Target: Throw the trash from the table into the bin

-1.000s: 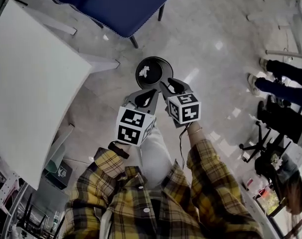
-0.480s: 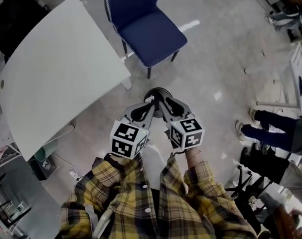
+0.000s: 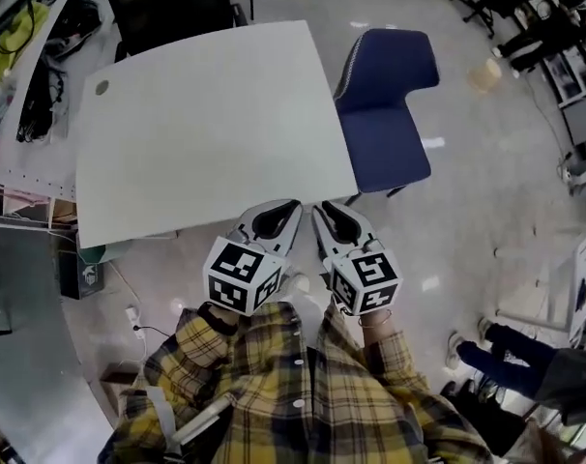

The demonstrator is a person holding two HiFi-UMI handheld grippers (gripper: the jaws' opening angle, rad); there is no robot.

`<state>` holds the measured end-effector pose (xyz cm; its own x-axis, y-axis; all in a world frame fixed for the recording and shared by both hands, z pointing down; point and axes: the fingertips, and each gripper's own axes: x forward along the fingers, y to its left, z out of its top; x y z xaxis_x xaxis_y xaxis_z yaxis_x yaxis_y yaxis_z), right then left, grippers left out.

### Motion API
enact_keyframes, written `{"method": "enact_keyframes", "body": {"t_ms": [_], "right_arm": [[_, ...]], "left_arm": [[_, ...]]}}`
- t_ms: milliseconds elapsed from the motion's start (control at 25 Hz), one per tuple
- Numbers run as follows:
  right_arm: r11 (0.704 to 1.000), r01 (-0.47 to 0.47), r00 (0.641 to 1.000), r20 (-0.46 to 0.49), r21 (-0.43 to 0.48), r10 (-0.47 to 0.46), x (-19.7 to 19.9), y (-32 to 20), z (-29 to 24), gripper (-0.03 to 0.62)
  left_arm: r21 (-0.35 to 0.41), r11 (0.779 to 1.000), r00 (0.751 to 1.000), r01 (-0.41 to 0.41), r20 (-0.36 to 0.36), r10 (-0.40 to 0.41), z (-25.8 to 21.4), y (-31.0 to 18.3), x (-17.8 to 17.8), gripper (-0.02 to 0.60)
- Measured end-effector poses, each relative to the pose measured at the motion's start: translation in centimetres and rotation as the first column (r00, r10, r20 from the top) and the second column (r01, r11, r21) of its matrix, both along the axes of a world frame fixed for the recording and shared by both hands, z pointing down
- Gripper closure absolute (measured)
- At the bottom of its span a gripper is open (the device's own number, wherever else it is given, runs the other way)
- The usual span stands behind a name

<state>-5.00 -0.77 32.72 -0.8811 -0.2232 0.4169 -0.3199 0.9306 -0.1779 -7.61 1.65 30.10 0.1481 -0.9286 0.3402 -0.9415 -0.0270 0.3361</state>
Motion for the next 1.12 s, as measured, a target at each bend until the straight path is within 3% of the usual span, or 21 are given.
{"method": "enact_keyframes", "body": {"t_ms": [280,560,1120], "right_arm": [[0.992,0.086,0.993,0.073,0.087,-0.093,-11.4,4.5,-4.5,0.562],[0.982,0.151,0.979,0.117,0.116,-0.165,-17.8,8.1,-6.2,0.589],[0.957,0.253,0.956,0.117,0.142,-0.270,-19.9,8.9,-7.7,0.595]], "left_arm": [[0.028,0.997,0.996,0.072,0.057,-0.074,-2.0,4.9,-10.2,0.572],[0.075,0.986,0.984,0.149,0.082,-0.155,-3.6,7.9,-17.0,0.572],[0.128,0.974,0.977,0.188,0.073,-0.198,-5.1,8.1,-18.3,0.572]]}}
